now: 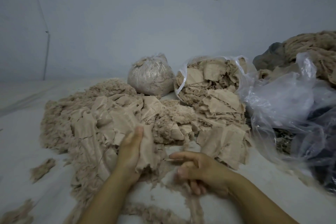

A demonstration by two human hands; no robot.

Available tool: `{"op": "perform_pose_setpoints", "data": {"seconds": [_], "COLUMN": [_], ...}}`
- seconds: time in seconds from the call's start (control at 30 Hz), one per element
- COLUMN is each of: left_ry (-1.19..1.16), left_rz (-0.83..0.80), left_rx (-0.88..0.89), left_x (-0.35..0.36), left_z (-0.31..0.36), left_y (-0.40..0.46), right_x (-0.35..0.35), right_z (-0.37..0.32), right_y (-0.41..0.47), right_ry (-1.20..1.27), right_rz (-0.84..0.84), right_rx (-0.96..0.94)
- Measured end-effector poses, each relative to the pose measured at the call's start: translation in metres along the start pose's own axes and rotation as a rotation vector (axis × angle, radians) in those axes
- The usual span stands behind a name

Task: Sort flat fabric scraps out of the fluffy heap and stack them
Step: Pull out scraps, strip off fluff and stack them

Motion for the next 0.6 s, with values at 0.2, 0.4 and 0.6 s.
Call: {"op": "perform_pose_setpoints", "data": {"seconds": [0.2,0.4,0.6], "left_ry": [0.048,0.273,0.366], "left_rz": [-0.354,-0.043,0.051], "left_rx": [-0.047,0.097,0.148], "left_x": [0.036,0.026,0.017], "left_z": [-0.013,-0.014,-0.014], "left_y": [-0.019,-0.011,-0.005], "right_x": [0.013,0.000,-0.037], "right_z": [-0.004,-0.010,-0.023], "right_y": [0.013,0.008,0.002], "right_ry": [0.126,0.264,0.220], "right_rz": [0.213,0.411,0.665], "right_rx": [-0.183,-0.371,-0.326]}}
Point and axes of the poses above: each hand's wrist, its own y-axis towards the middle knuckle, its own x-axis out of the palm, z = x × y, the point moved 4 cm from there along y, towards the middle knuckle, and after that the axes turned 8 degrees about y, right-handed, at the moved point
